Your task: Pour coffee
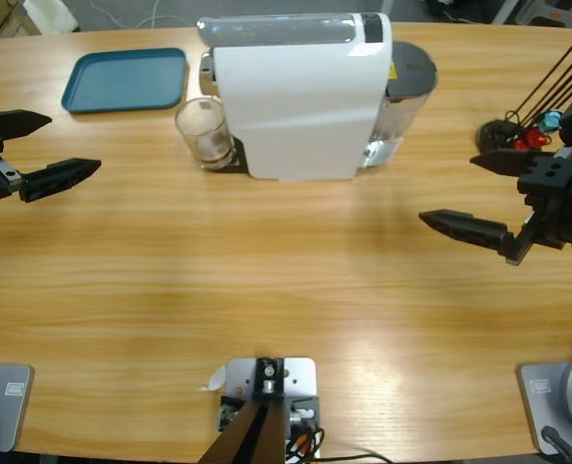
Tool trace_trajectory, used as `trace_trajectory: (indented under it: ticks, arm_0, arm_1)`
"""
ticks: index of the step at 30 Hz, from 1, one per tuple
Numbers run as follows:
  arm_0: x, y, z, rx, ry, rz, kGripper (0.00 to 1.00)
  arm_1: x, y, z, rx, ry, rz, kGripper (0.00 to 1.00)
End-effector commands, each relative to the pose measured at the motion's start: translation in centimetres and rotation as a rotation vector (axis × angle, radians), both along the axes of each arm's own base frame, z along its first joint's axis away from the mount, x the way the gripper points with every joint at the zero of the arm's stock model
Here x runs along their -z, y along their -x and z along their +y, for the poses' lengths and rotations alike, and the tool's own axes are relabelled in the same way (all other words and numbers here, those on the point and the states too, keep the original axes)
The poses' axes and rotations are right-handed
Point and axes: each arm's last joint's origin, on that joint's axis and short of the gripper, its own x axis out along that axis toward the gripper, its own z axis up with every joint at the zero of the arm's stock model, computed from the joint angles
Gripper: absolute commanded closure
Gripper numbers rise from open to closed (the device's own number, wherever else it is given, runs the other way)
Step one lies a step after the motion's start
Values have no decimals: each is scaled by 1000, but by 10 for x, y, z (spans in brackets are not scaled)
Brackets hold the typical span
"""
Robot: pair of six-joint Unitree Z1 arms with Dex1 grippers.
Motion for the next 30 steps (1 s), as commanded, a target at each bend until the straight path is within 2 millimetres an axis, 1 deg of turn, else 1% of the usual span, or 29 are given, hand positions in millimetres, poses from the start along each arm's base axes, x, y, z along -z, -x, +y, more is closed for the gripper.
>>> trace_trajectory:
  ticks: [1,30]
  arm_0:
    - [13,2,-1,11,-26,31,138]
    - [16,-1,-6,47,-14,61,139]
  arm_1:
    - [9,3,-2,8,12,14,0]
    - [9,3,-2,13,9,9,0]
